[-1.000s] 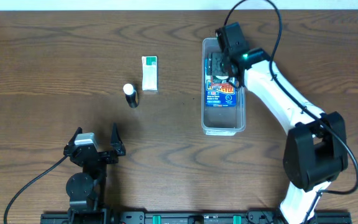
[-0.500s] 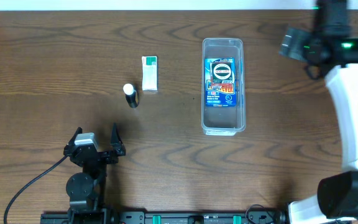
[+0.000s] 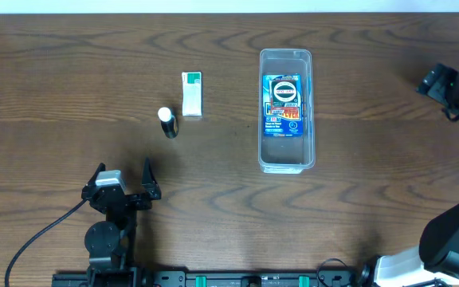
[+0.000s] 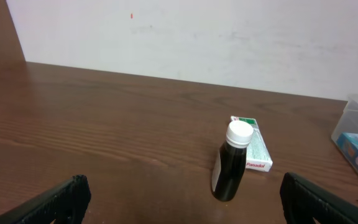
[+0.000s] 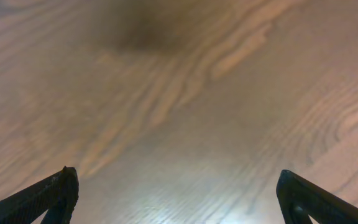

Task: Pack container
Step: 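Open the right gripper and withdraw the right arm to the right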

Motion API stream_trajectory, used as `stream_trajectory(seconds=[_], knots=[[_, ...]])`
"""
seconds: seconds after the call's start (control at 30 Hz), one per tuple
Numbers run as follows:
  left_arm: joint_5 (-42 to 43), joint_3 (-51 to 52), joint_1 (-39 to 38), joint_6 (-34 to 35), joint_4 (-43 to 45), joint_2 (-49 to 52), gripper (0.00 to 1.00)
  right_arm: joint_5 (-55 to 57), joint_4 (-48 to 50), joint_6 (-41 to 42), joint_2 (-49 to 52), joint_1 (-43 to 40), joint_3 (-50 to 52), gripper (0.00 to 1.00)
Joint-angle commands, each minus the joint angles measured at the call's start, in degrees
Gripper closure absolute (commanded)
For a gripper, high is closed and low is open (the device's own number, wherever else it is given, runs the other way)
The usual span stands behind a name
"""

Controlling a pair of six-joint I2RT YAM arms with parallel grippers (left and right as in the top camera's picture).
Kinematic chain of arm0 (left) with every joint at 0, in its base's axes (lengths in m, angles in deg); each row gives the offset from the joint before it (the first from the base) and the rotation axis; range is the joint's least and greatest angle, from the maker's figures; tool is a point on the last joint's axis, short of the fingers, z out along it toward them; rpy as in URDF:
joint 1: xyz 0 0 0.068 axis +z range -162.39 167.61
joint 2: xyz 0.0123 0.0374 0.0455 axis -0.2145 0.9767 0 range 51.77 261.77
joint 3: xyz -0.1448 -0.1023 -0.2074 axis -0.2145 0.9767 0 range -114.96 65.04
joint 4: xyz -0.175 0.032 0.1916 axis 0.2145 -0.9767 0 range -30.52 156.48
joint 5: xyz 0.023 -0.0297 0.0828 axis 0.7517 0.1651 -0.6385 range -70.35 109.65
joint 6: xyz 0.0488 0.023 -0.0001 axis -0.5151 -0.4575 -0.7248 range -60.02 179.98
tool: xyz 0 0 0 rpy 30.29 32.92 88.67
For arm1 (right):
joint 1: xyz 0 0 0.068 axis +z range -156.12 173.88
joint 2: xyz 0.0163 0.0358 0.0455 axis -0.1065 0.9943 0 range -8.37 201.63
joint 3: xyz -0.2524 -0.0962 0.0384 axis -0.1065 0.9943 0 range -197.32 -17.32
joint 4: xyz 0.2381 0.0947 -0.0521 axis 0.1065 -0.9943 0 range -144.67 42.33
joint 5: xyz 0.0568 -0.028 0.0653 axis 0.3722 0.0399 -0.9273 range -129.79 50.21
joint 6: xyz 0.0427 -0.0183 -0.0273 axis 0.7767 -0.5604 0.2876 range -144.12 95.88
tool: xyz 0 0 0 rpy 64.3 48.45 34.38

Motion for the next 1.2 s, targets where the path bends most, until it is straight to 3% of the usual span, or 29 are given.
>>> stream_trajectory(seconds=[0.0,0.73,0.97,1.17], knots=[[-0.68,1.16,0.28,-0.72,-1.97,-0.31,0.02,-0.24,0.33,-0.68,0.59,-1.20,0.57,0.01],[-0.70,1.16,0.28,-0.72,-1.97,-0.31,0.02,-0.24,0.33,-0.68,0.59,-1.42,0.57,0.01],[1.36,1.16,0.24,5.55,-0.68,-0.31,0.02,-0.24,0.33,-0.68,0.59,-1.42,0.57,0.01],[18.32,0.70,0.24,9.11,-0.63,-0.31,0.02,-0.24,0.33,-0.68,0.59,-1.42,0.57,0.01]])
